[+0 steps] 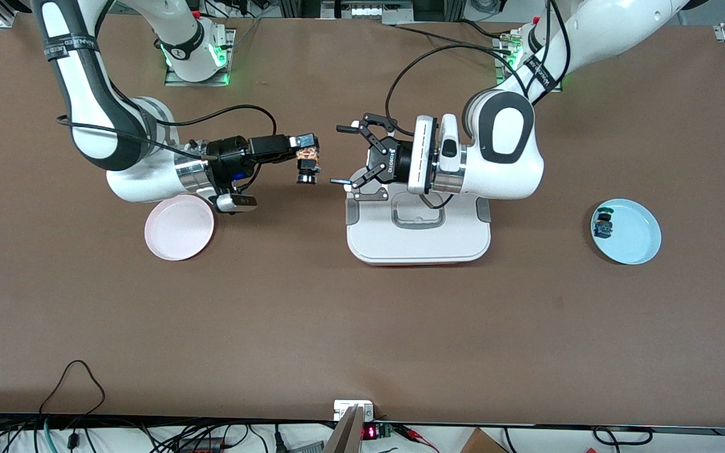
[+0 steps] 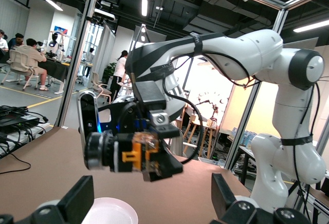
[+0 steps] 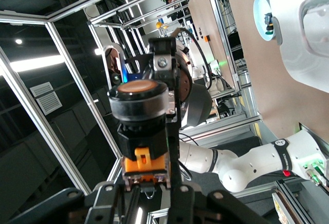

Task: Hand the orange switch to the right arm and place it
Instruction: 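Carry the switch over the white plate while the left gripper withdraws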

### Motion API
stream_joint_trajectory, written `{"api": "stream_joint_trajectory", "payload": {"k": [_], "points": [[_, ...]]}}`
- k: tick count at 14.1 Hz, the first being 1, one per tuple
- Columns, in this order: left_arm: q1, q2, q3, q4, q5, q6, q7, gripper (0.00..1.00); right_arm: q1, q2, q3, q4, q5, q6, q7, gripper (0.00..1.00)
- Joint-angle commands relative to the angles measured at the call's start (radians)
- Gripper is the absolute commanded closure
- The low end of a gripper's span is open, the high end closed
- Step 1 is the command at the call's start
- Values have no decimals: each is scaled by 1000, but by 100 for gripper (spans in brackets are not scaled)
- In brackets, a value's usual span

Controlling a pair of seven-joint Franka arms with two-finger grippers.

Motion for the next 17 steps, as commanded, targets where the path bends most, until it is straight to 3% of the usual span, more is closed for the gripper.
{"api": "stream_joint_trajectory", "payload": {"k": [1, 5, 9, 15, 17], "points": [[42, -5, -6, -3, 86, -67, -62, 0, -29, -29, 6, -22, -26, 4, -11, 100], [79, -8, -7, 35, 318, -160, -308, 0, -55, -34, 6, -5, -189, 9, -11, 100], [81, -19, -6, 28, 406, -219, -468, 0, -89, -44, 4, 29, -425, 26, -9, 100], [85, -82, -13, 35, 578, -312, -819, 0, -149, -70, 6, 46, -816, 32, -58, 100], [90, -94, -12, 35, 637, -340, -896, 0, -149, -72, 6, 56, -1006, 73, -104, 100]]}}
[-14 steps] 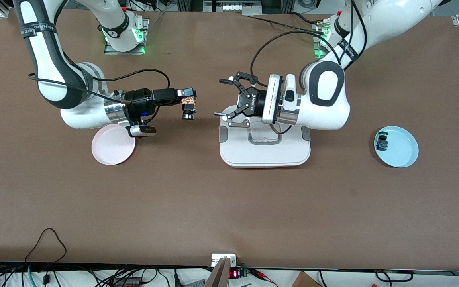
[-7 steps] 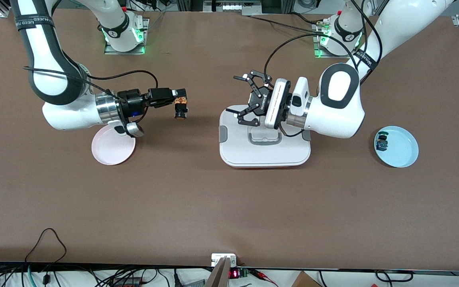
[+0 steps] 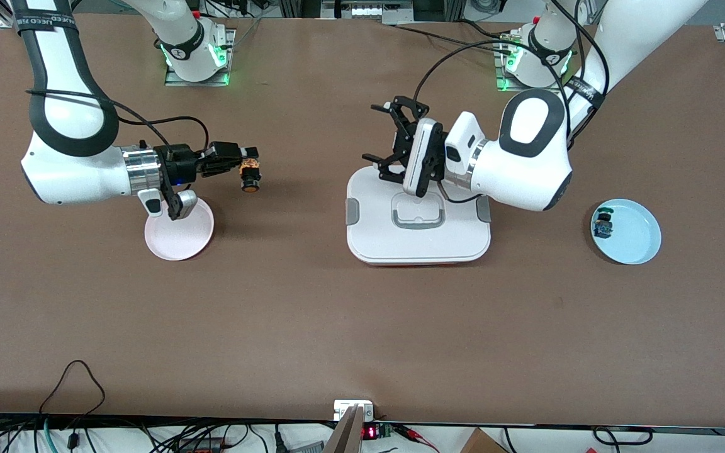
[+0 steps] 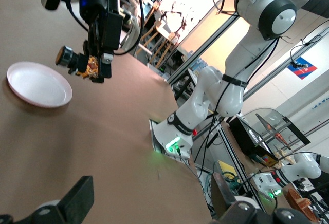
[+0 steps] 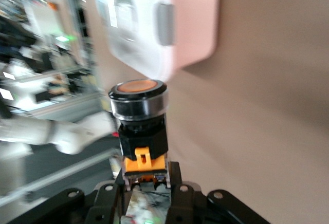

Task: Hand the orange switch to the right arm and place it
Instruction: 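Carry the switch over the white plate while the left gripper withdraws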

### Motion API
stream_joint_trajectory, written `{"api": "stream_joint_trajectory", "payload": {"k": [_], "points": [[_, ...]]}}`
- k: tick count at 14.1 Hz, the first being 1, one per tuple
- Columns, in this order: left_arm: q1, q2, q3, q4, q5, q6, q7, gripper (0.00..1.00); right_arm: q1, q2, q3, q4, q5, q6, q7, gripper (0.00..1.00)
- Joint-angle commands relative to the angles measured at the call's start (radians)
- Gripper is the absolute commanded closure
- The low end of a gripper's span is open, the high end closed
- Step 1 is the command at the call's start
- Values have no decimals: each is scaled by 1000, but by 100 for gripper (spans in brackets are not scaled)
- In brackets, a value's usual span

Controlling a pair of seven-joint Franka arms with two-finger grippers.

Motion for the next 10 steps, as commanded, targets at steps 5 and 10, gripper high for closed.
{"api": "stream_joint_trajectory", "payload": {"k": [5, 10], "points": [[76, -44, 4, 1, 193, -134, -254, 0, 4, -36, 17, 15, -572, 61, -258, 100], [112, -44, -4, 122, 497, -363, -619, 0, 1, -38, 17, 7, -879, 122, -470, 100]]}}
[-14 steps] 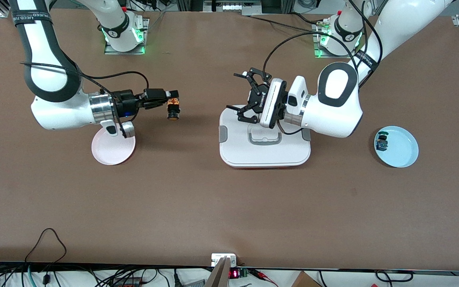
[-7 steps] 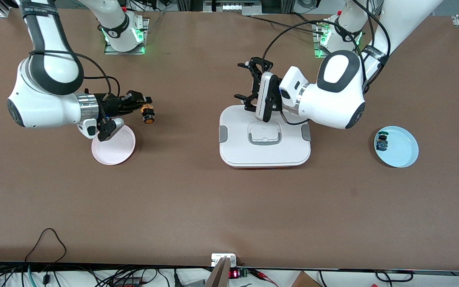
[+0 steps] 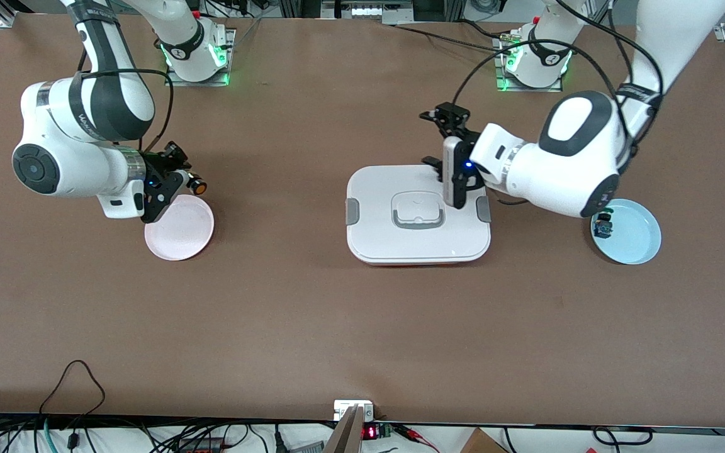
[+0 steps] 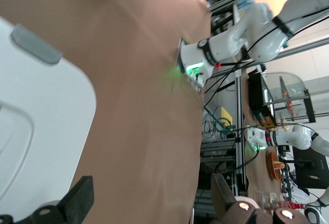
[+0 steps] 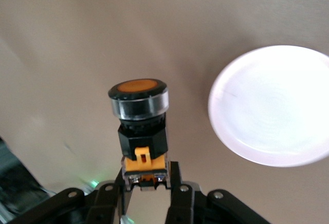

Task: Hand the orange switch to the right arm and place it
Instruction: 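Carry the switch over the white plate while the left gripper withdraws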

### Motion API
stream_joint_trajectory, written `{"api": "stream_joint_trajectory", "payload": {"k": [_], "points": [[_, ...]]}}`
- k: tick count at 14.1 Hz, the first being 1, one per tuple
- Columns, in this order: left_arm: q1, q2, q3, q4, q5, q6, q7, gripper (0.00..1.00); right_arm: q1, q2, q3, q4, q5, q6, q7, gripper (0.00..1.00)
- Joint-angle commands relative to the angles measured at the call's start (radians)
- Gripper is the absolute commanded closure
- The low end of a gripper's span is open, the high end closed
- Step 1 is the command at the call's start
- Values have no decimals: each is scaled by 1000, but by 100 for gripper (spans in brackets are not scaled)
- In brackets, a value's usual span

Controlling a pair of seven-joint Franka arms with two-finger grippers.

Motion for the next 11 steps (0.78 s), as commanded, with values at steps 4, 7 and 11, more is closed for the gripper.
{"api": "stream_joint_trajectory", "payload": {"k": [4, 7, 11], "points": [[-36, -21, -15, 190, 346, -253, -472, 0, -8, -16, 7, -33, -262, 150, -214, 100], [-44, -23, -6, 257, 456, -359, -616, 0, -20, -13, 7, -70, -307, 235, -266, 100], [-329, -211, 442, 246, 439, -349, -621, 0, -44, 20, 7, -90, -329, 332, -331, 100]]}}
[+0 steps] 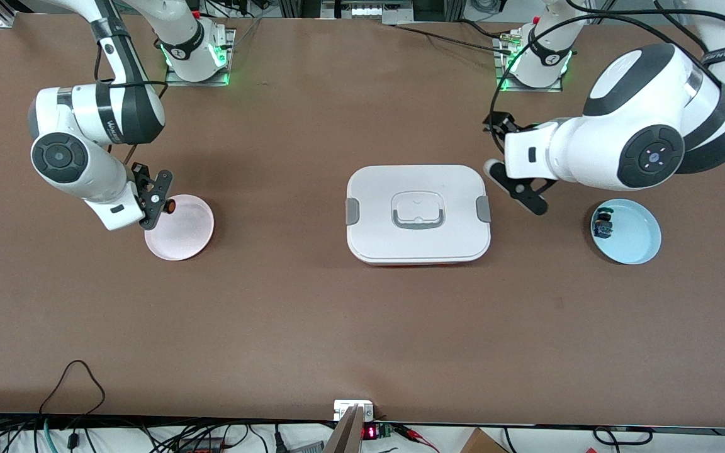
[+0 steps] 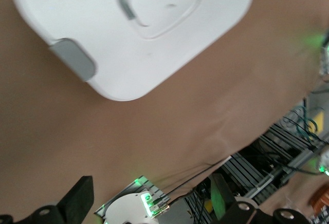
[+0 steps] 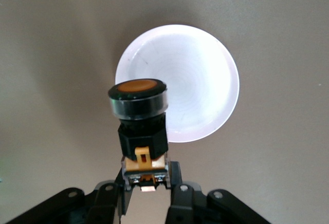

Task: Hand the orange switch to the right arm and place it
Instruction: 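Carry the switch over the white plate while the left gripper withdraws, then lower the switch onto the white plate with the right gripper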

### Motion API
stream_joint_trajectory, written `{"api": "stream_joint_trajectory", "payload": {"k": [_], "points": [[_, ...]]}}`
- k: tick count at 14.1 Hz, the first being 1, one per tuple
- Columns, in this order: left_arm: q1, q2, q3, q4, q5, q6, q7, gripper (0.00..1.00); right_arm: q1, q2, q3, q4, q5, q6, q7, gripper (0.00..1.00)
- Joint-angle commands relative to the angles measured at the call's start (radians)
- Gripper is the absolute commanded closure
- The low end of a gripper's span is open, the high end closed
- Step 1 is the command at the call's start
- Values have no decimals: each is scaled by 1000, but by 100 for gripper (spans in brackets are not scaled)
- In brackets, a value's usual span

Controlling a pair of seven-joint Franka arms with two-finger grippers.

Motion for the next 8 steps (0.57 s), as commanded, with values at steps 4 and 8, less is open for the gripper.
{"api": "stream_joint_trajectory", "payload": {"k": [4, 8], "points": [[-300, -300, 539, -168, -14, 138, -19, 0, -42, 35, 9, -48, -39, 134, -75, 100], [-354, -410, 714, -265, -8, 217, -24, 0, -46, 70, 9, -65, -91, 206, -80, 100]]}}
